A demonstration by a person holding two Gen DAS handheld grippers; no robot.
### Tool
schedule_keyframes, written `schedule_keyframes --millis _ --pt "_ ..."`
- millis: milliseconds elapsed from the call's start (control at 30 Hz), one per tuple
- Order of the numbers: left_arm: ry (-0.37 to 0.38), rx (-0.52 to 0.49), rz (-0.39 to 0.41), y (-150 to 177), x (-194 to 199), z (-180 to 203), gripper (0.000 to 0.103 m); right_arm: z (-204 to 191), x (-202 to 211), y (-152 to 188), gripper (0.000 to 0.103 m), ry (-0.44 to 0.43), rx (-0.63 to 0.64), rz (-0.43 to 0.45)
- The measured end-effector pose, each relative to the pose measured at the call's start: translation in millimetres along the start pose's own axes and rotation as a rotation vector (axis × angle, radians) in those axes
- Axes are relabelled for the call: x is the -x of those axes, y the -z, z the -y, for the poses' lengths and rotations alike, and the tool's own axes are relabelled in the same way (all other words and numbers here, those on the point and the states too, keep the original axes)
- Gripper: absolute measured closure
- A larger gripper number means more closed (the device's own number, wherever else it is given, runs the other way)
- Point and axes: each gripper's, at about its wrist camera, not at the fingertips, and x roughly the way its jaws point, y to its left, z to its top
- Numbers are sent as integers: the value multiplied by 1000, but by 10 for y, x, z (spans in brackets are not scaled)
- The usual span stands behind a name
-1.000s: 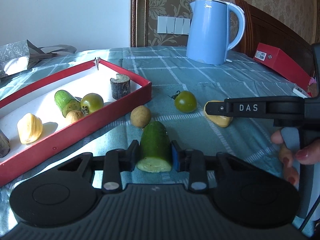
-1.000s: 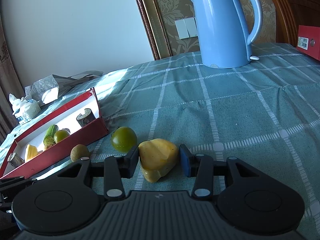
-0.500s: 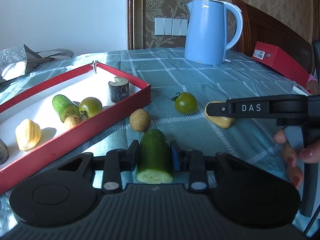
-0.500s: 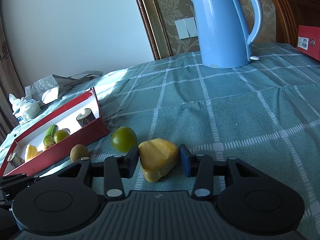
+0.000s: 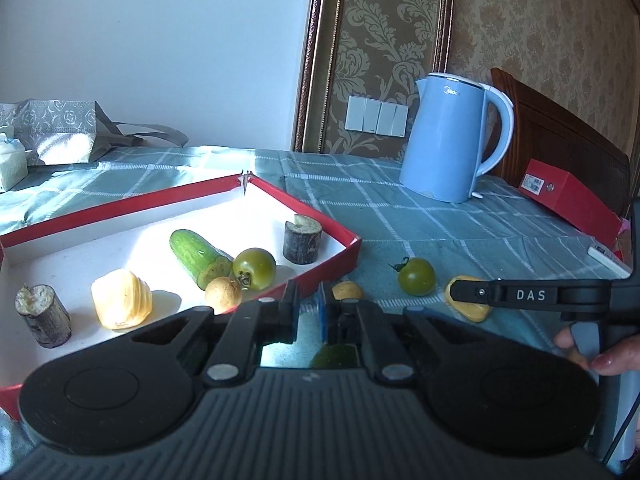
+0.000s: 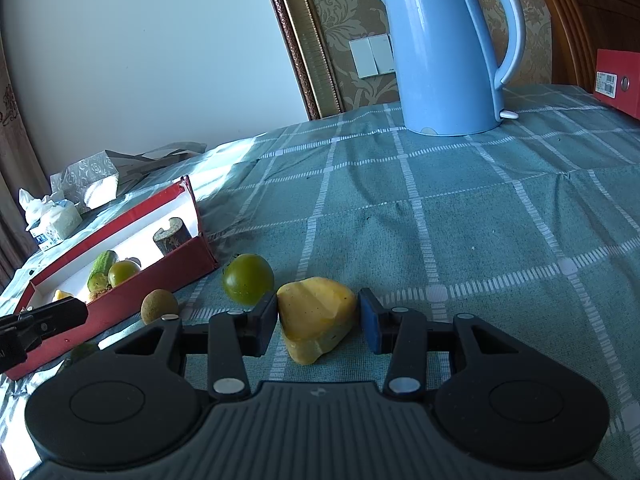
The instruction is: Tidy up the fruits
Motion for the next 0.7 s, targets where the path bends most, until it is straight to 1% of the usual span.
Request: schedule_keyframes --millis 33,67,100,133,167,200,233,300,333,367,400,467,533,567,600,700 --pt "0 9 -5 -14 -13 -57 95 2 0 1 61 0 -1 0" --pt "17 20 -13 -18 -20 -102 95 1 0 1 61 -1 -1 0" --pt "49 34 -33 -20 -28 -154 95 -3 -1 1 61 -1 -2 0" --pt "61 44 -39 -14 -25 -180 95 -7 -2 1 61 -1 -1 0" --pt "60 44 -39 -5 -16 -184 94 -8 -3 1 61 0 -1 0" --pt "56 27 -46 8 -4 -154 91 2 0 1 61 -1 -2 0" --pt "58 1 -56 26 2 -109 86 2 0 1 61 -1 -2 0" --pt "75 -45 -74 70 15 -21 66 3 0 1 61 -2 -3 1" --pt "80 -74 -90 100 15 31 58 -2 -2 2 61 -2 -4 1" --pt "77 -96 -93 124 25 68 45 1 -1 1 61 -2 -2 0" --pt "66 -126 -97 164 34 120 42 0 -1 1 61 -1 -2 0" --pt "67 -169 -116 227 37 194 42 3 -1 1 61 -1 -2 0" --pt "68 -191 -147 275 15 238 47 3 -1 1 61 -2 -2 0" --pt "64 -197 -160 298 2 250 58 3 -1 1 61 -2 -2 0" --pt "63 -210 -176 331 -19 263 66 5 -1 1 61 -2 -2 0" --pt "56 -233 -158 367 2 289 72 5 -1 1 61 -2 -2 0"
